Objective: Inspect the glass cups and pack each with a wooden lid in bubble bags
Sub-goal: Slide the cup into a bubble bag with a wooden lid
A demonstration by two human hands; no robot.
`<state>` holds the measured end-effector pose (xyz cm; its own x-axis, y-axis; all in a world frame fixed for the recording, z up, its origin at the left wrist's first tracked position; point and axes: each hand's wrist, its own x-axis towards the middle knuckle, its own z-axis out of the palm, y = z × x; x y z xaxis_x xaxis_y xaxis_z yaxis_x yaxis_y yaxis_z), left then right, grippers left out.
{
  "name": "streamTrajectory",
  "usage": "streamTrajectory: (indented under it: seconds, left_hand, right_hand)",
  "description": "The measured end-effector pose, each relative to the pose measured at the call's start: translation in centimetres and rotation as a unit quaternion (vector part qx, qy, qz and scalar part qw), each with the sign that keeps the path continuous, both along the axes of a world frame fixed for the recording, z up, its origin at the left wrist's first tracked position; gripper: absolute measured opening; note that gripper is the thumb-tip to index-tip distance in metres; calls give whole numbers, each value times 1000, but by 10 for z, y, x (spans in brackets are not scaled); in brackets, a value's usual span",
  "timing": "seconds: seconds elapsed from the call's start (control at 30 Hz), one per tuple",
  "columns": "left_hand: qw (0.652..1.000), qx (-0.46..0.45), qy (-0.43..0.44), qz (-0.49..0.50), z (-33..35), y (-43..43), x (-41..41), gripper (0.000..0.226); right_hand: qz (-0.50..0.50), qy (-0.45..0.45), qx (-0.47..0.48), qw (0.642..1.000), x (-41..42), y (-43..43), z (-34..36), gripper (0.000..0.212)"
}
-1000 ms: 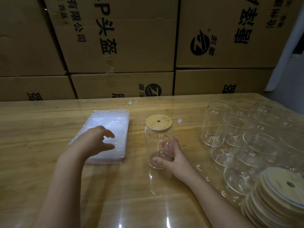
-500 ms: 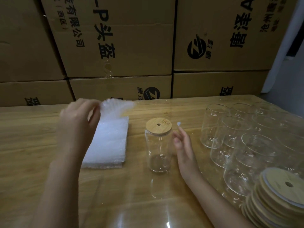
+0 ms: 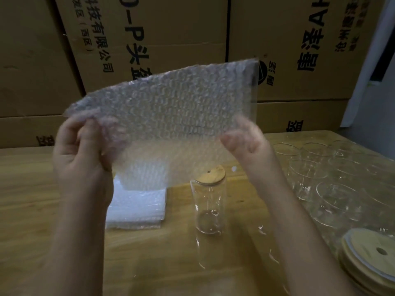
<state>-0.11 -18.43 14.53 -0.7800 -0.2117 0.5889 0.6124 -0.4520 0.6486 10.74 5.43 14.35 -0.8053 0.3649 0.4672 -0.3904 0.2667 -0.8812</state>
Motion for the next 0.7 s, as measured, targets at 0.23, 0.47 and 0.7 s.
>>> streamTrajectory:
  seconds: [0.23, 0.47, 0.7]
  left_hand:
    - [952, -202, -163, -164, -21, 9, -4, 36]
    - [907, -340, -160, -191, -31, -2, -6, 42]
    - [929, -343, -82, -110, -28, -11, -7, 26]
  right_hand:
    - [-5, -12, -95, 995, -2, 16, -8, 5]
    - [-80, -109, -30, 990, -7, 27, -18, 27]
    - [-134, -75, 64, 986, -5, 20, -17, 7]
